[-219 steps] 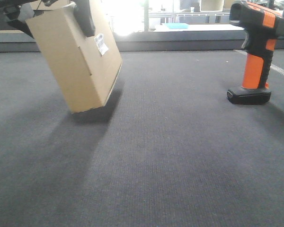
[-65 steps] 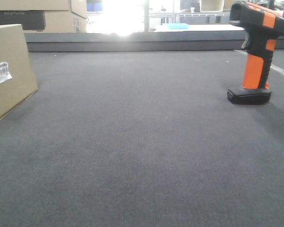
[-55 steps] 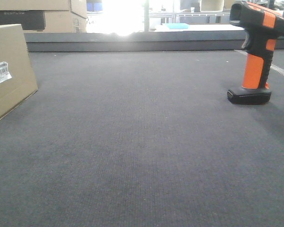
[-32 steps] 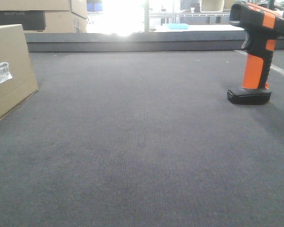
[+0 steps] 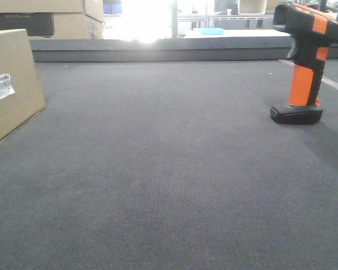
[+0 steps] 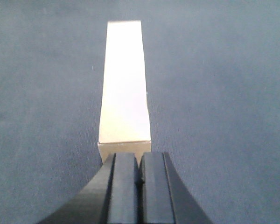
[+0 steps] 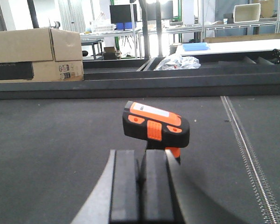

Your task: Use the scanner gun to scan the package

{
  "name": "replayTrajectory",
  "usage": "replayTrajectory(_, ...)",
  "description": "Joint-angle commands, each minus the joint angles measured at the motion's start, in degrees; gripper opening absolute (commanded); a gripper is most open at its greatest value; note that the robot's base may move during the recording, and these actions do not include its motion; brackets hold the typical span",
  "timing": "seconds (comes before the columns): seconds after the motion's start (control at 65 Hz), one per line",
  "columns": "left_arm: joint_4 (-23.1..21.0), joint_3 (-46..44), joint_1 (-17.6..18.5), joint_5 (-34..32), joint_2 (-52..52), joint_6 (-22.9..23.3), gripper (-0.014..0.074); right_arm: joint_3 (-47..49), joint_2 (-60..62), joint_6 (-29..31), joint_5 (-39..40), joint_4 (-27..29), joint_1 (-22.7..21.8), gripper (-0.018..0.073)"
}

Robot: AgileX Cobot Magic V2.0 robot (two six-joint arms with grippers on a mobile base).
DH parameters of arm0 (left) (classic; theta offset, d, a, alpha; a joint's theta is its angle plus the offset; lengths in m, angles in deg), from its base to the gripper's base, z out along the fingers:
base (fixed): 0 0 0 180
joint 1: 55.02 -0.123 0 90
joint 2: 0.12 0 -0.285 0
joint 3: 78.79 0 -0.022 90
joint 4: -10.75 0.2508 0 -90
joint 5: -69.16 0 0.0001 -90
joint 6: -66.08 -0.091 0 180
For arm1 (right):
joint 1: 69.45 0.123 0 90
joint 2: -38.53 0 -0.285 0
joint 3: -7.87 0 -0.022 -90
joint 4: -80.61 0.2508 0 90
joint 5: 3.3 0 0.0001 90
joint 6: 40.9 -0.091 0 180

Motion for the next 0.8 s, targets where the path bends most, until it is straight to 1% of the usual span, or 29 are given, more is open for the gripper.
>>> replayTrajectory(0.0,-1.5,5.0,-0.1,-6.3,-4.5,0.4,-0.0111,0.0,1.6,0.2,-1.6,-2.4,-0.1,-0.0162)
replayTrajectory(0.062,-1.5,9.2,-0.1,-9.6,-7.8,0.4,-0.0111,0.0,2.8,0.2,-4.0,-4.3,-0.1,-0.0162)
replayTrajectory(0.108,-1.5,11.7,-0.1,-12.0,-9.9,0.4,-0.0111,-0.1,3.9,0.2,-5.3,-4.3,-0.1,-0.0162)
replayTrajectory(0.262,-1.5,17.6,-0.1,-15.4,-16.9,0.4,-0.0111,-0.1,8.3,0.2,-7.4,-4.3,-0.1,-0.0162)
replayTrajectory(0.4,-1.5,20.1,-0.1,-16.4,-23.4,0.4,-0.0111,-1.5,11.7,0.2,-10.5,-4.4,-0.1,-0.0162)
replayTrajectory(0.631,-1.5,21.7,-0.1,-16.4,-32.2,0.4,-0.0111,-2.0,18.0,0.2,-10.4,-4.2,-0.1,-0.0162)
replayTrajectory(0.785,-1.1,21.7,-0.1,-16.7,-35.0,0.4,-0.0111,-2.0,20.5,0.2,-10.3,-4.0,-0.1,-0.0162)
